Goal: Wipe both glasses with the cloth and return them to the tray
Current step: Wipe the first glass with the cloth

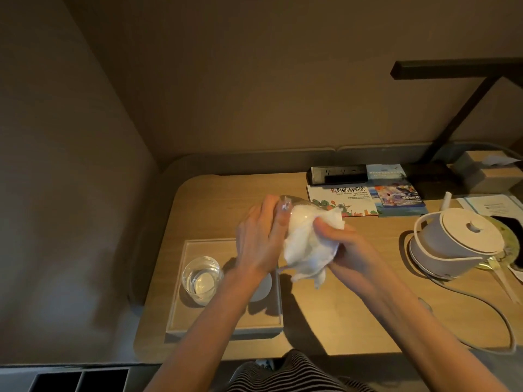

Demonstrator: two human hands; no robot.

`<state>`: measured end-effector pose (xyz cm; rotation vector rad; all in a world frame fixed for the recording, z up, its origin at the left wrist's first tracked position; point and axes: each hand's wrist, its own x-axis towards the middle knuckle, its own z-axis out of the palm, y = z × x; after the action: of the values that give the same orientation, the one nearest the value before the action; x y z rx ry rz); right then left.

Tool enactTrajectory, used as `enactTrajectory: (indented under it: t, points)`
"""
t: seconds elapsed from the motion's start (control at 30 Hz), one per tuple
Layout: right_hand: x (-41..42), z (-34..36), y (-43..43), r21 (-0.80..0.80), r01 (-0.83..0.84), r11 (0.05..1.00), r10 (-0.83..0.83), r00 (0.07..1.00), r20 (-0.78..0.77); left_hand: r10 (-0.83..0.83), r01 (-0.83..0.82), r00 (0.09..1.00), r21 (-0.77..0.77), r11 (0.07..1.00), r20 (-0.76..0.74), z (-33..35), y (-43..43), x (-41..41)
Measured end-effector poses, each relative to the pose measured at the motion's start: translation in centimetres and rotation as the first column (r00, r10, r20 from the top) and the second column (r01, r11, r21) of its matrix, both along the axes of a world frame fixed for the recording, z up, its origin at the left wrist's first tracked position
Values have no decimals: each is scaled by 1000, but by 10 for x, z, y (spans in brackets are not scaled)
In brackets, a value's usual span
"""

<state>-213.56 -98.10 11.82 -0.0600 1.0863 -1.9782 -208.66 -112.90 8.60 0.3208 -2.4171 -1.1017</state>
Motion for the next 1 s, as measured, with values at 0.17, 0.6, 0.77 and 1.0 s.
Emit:
enactTrajectory:
  t: [0.17, 0.6, 0.77, 1.0]
  points:
    - [-2, -5, 1, -30, 29, 999, -30, 999, -31, -177, 171, 977, 55, 984, 118, 4, -24, -7]
    - [4, 21, -2, 235, -47, 971, 153, 878, -454, -27, 10, 998, 317, 948, 49, 10, -10, -2]
    - [-4, 25, -2, -61, -40, 997, 43, 997, 57, -43, 24, 994, -181, 983, -105, 14, -19, 1]
    - [2, 5, -2, 329, 269, 905, 138, 545, -827, -219, 26, 951, 646, 763, 220, 4, -30, -6]
